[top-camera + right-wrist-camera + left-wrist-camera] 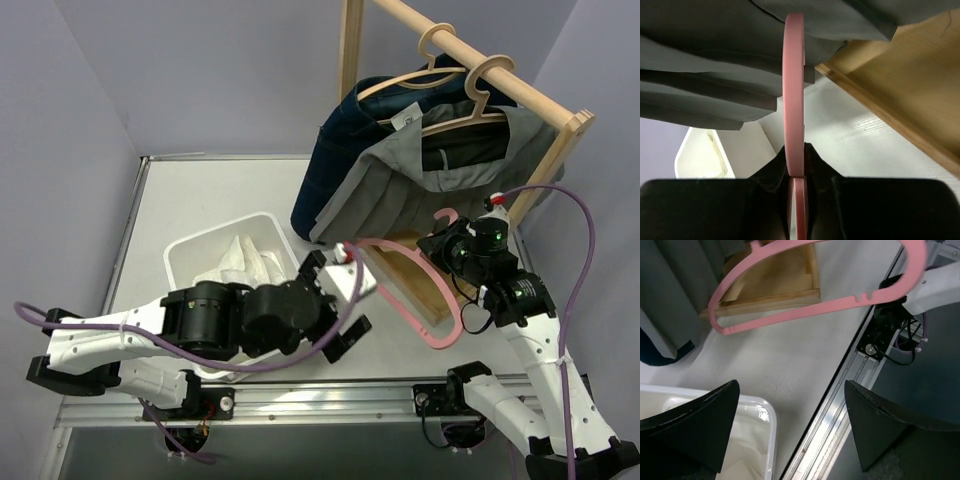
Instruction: Remove the skirt from the hanger
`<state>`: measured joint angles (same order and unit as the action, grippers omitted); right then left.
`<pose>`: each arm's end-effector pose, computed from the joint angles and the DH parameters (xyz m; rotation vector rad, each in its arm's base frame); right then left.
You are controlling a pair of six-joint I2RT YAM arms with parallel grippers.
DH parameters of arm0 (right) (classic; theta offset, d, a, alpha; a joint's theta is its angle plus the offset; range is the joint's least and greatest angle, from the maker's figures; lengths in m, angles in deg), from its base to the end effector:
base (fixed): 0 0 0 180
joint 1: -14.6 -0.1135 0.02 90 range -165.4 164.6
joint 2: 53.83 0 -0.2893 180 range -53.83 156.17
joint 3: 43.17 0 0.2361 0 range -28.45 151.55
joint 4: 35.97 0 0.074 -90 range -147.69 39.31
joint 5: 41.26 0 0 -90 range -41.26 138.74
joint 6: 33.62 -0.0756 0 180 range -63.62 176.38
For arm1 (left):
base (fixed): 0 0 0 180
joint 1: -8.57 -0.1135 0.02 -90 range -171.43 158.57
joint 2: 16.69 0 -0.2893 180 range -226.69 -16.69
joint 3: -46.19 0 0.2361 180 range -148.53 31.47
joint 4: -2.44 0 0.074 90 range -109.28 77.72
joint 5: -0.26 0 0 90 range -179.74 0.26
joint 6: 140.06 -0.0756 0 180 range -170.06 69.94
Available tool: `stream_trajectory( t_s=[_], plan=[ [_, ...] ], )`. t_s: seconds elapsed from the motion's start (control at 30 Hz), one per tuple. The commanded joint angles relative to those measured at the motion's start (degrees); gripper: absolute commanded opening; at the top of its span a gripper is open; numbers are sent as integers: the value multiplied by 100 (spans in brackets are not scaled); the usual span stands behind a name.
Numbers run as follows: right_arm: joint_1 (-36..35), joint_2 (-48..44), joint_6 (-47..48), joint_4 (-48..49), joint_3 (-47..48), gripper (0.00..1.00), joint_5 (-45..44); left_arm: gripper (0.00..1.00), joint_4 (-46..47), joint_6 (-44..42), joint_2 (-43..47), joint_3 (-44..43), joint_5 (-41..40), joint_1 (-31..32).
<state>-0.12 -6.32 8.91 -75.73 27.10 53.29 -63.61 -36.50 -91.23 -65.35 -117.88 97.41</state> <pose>0.1775 0.0528 0.3745 0.4945 1.8860 0.8111 0.0408 -0.2536 0.4661 1.0112 1.8055 -0.6174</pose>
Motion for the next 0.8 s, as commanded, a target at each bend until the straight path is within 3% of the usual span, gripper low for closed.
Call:
stream_trajectory(
  t_s=[0.0, 0.13, 0.33, 0.77],
  plan=[
    [31, 57, -966, -361, 113, 0, -745, 94, 537, -872, -262, -257, -964, 537],
    [22, 119, -1037, -607, 246, 0, -922, 94, 413, -1180, -850, -688, -1333, 880],
    [4, 40, -1221, -686, 290, 0, -930, 94, 607, -1347, -1386, -1199, -1431, 898],
    [-57, 101, -1195, -1047, 614, 0, -1378, 94, 598, -1637, -1844, -1876, -781, 1004]
  ],
)
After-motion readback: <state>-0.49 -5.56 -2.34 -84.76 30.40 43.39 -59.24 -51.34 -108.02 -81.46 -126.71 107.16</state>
